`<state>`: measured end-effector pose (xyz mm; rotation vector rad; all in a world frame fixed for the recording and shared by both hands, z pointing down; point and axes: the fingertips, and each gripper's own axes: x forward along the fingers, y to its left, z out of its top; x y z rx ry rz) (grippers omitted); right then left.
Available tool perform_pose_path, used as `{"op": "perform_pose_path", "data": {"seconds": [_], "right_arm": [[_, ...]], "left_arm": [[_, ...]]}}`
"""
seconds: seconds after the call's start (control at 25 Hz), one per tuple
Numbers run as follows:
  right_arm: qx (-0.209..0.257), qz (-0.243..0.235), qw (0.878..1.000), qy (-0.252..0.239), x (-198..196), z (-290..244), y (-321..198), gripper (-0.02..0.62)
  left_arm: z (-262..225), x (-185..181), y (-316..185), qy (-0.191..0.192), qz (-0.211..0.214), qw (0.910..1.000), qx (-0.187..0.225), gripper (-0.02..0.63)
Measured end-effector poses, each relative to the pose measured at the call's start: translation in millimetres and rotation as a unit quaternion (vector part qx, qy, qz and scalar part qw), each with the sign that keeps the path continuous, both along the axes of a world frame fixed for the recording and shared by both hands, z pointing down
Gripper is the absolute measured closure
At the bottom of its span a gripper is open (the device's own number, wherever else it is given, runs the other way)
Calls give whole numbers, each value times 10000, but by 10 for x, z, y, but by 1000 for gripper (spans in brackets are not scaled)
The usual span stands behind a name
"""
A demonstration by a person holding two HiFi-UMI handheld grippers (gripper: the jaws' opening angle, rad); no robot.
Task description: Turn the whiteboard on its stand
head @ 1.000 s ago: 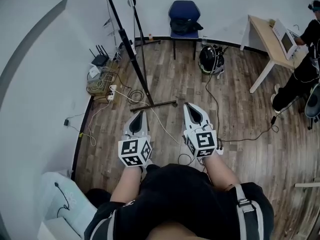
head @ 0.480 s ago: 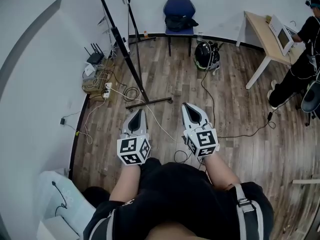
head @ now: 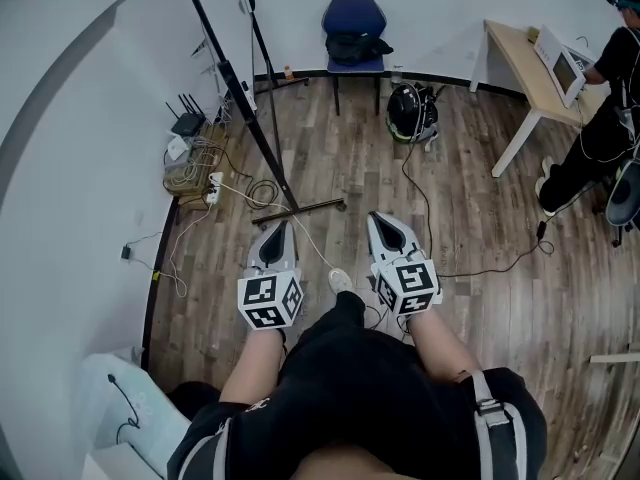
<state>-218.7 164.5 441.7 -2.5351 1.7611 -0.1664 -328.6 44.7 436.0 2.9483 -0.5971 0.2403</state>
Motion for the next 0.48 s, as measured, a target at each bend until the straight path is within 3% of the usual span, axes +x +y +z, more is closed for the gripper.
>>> {"op": "perform_pose_path", "data": {"seconds": [0.48], "right_arm": [[-170, -52, 9996, 198, 681, -44, -509, 598]], "left_arm": [[76, 636, -599, 126, -46, 9996, -235, 600]]}}
